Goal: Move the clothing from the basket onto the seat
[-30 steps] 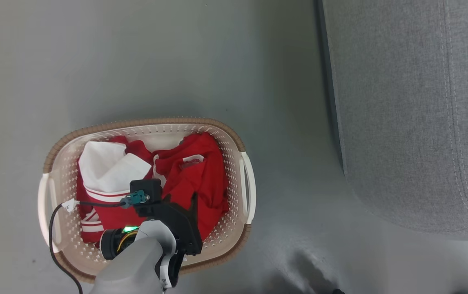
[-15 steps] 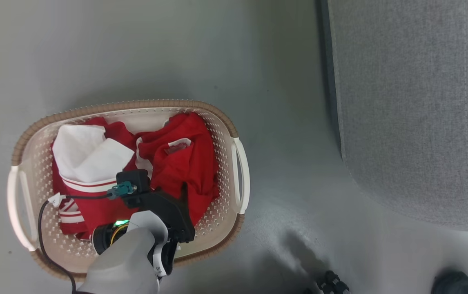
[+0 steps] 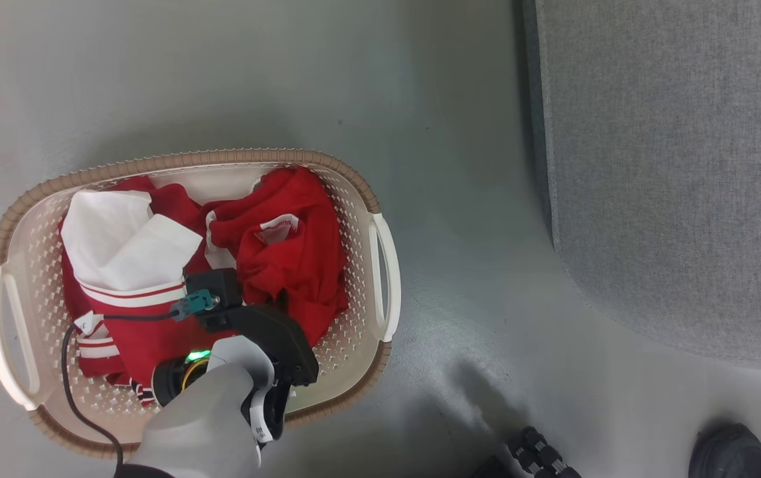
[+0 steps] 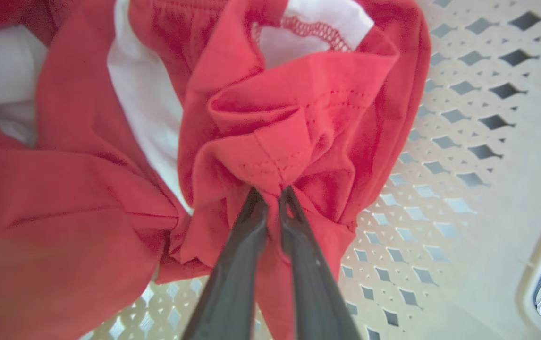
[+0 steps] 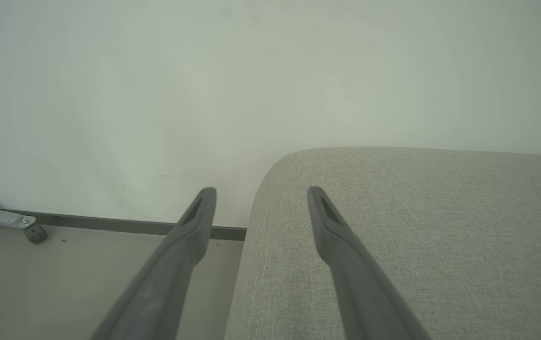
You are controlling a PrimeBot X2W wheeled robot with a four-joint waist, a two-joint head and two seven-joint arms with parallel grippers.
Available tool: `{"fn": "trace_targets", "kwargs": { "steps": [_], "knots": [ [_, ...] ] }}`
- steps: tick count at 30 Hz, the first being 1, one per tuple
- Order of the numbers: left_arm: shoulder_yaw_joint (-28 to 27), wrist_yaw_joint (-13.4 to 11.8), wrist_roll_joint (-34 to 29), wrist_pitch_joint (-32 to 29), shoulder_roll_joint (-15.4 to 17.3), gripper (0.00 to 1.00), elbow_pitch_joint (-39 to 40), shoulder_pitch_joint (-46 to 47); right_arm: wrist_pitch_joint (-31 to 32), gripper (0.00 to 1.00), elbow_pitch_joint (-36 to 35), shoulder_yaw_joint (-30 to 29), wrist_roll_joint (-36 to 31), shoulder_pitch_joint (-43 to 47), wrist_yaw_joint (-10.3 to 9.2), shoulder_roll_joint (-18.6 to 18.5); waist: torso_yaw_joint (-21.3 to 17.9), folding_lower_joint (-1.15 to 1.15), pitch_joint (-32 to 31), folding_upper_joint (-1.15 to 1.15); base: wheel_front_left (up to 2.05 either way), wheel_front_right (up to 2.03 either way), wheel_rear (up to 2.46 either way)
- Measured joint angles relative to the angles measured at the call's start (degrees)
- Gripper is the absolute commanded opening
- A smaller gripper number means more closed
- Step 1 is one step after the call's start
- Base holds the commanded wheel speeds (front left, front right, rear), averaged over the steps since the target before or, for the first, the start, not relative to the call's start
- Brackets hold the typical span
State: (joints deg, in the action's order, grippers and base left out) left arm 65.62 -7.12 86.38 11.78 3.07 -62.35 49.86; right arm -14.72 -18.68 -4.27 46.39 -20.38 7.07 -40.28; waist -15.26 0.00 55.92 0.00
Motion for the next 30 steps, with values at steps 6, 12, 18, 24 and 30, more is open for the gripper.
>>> {"fn": "trace_targets", "kwargs": {
  "steps": [6, 12, 18, 24, 30],
  "knots": [
    [2.37, 0.0, 2.57, 1.0, 0.03, 0.0, -0.07, 0.76, 0.0, 1.0, 0.02, -0.01, 0.0, -0.03, 0.0, 0.03, 0.15, 0.0, -0.25, 0.0, 0.0, 0.0, 0.0],
    [4.66, 0.0, 3.91, 1.54, 0.08, 0.0, 0.65, 0.76, 0.0, 1.0, 0.96, 0.0, -0.01, 0.08, 0.0, 0.05, 0.8, 0.0, -1.52, 0.0, 0.0, 0.0, 0.0],
    [6.02, 0.0, 5.69, 2.22, 0.05, 0.0, 1.63, 0.72, 0.0, 1.0, 2.57, 0.6, -0.1, 0.8, 0.0, 0.16, 1.96, 0.0, -3.63, 0.0, 0.0, 0.0, 0.0],
    [7.12, 0.0, 5.83, 2.49, 0.04, 0.0, 1.81, 0.04, -0.01, 1.0, 4.19, 1.74, -0.55, 1.83, 0.0, 0.52, 3.32, 0.0, -6.62, 0.0, 0.0, 0.0, 0.0],
    [6.8, 0.0, 6.84, 2.5, -0.01, 0.0, 1.99, -2.4, 0.0, 1.0, 7.13, 2.97, -1.2, 3.56, 0.0, 1.68, 4.76, 0.0, -10.5, 0.0, 0.0, 0.0, 0.0]
  ]
}}
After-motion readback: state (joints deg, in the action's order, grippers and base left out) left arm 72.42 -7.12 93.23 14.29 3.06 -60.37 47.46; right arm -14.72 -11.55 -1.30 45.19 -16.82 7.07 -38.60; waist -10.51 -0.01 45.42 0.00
